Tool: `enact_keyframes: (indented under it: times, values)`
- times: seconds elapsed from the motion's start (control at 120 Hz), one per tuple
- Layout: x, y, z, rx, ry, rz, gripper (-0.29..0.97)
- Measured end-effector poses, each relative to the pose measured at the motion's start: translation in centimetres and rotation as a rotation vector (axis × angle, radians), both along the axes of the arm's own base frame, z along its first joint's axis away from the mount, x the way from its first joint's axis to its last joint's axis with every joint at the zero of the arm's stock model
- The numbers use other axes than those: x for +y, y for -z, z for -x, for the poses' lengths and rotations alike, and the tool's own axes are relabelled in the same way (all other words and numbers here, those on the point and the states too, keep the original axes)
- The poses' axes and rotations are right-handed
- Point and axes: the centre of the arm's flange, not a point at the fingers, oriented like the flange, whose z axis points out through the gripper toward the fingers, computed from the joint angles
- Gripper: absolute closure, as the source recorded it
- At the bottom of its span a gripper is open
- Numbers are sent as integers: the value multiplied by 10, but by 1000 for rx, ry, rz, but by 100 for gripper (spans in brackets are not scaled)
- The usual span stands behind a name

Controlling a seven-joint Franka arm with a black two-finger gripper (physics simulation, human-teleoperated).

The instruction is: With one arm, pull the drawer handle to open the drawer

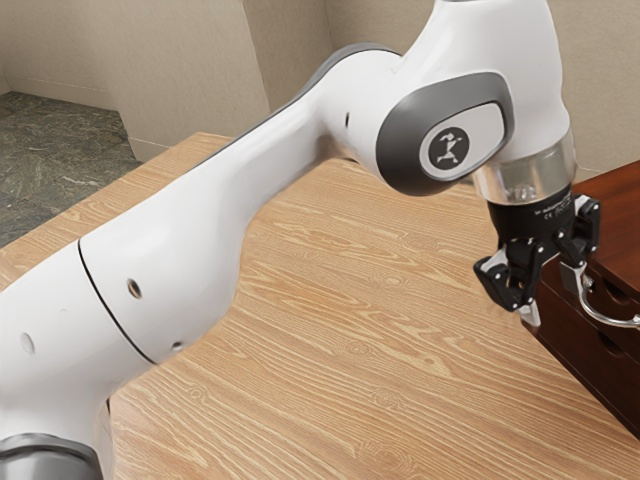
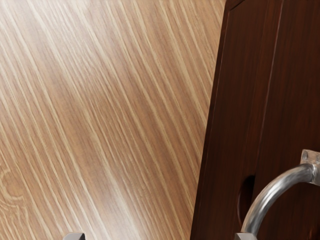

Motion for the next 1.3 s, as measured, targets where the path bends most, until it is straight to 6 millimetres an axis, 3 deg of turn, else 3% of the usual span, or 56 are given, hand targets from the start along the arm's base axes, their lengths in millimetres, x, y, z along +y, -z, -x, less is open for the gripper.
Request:
enact_keyframes:
  times: [0.575, 1.05, 1.3]
  values:
    - [-18, 20, -8, -11, 73, 31, 34]
    - [-16, 32, -9, 9, 88, 29, 34]
    - [-1, 33, 1, 36, 67, 4, 35]
